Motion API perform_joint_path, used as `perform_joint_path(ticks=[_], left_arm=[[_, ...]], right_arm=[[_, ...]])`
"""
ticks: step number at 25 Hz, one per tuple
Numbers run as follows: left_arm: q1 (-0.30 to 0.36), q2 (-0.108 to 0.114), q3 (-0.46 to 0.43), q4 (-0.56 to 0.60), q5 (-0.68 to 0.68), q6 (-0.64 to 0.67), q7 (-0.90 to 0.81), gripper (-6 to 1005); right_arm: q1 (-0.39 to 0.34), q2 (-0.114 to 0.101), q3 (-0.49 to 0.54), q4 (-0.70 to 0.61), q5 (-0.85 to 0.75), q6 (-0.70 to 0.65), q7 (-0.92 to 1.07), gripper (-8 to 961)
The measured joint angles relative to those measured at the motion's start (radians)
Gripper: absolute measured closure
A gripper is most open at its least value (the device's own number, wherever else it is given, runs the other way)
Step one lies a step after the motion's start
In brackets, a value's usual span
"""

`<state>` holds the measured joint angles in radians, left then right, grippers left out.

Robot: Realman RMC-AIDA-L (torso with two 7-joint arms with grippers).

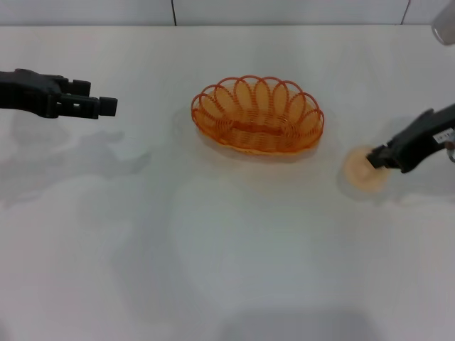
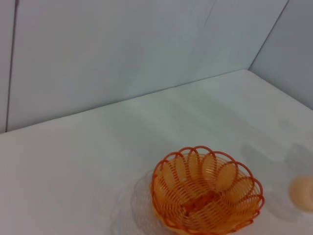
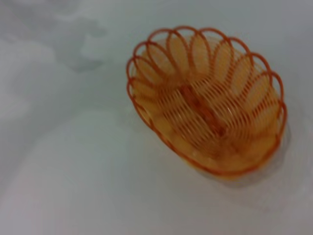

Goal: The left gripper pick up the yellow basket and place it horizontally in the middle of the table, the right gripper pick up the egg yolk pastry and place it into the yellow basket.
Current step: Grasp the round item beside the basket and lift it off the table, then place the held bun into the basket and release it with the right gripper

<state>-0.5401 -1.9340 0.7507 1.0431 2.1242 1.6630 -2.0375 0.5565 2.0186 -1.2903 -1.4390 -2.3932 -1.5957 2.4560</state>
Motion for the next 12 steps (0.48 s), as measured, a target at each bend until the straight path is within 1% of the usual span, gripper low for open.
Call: perform_joint_path(ticks=[3, 7, 12], left_arm=[[0.001, 0.000, 0.000, 0.000, 0.000, -0.003, 0.001, 181], [0.002, 0.000, -0.001, 0.000, 0.000, -0.007, 0.002, 181], [0.002, -0.003, -0.001, 0.000, 0.000, -0.008, 0.002, 181]], right_arm=[[0.021, 0.000, -0.009, -0.025, 0.035, -0.002, -0.001, 935], [0.058, 0.001, -0.035, -0.023, 0.064, 0.023, -0.003, 935], [0.094, 0.001, -0.114, -0.017, 0.076, 0.114, -0.009, 936]])
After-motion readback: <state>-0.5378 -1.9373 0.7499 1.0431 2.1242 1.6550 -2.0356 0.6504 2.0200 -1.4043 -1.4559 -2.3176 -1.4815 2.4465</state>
